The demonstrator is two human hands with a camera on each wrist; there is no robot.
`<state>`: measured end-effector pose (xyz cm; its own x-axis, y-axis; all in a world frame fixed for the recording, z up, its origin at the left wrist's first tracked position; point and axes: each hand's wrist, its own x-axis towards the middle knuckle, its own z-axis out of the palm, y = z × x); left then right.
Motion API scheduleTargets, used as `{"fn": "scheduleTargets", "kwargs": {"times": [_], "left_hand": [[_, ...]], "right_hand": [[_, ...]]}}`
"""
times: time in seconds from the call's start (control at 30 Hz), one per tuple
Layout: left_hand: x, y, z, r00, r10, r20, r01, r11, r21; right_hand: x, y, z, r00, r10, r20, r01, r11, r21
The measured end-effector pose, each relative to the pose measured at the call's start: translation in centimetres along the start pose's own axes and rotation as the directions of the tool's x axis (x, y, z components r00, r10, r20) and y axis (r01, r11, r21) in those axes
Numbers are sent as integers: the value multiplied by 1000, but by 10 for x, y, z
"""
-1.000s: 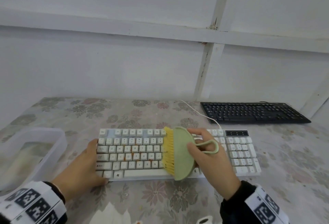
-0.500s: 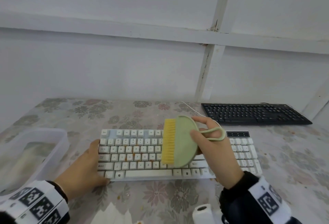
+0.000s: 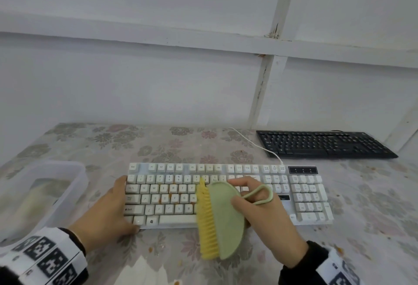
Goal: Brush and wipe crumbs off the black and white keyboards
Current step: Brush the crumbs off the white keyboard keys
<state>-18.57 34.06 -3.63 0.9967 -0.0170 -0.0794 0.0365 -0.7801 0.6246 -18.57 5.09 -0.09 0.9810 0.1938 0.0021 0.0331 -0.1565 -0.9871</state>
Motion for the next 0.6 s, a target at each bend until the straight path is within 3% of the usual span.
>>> {"fn": "scheduleTargets", "kwargs": {"times": [0.23,0.43,0.6], "left_hand": [[-2,2,-1,1000,-12,11,12,1000,-16],[-1,0,0,1000,-16,1,16,1000,-2],[0,1,0,1000,-20,2,20,1000,-13]], "right_hand": [[18,-26,-6,969,-181,-169,175,983,-51],[17,-5,8,988,-104,-117,100,994,-45],[4,4,2,1000,24,18,-22,995,-93]]}}
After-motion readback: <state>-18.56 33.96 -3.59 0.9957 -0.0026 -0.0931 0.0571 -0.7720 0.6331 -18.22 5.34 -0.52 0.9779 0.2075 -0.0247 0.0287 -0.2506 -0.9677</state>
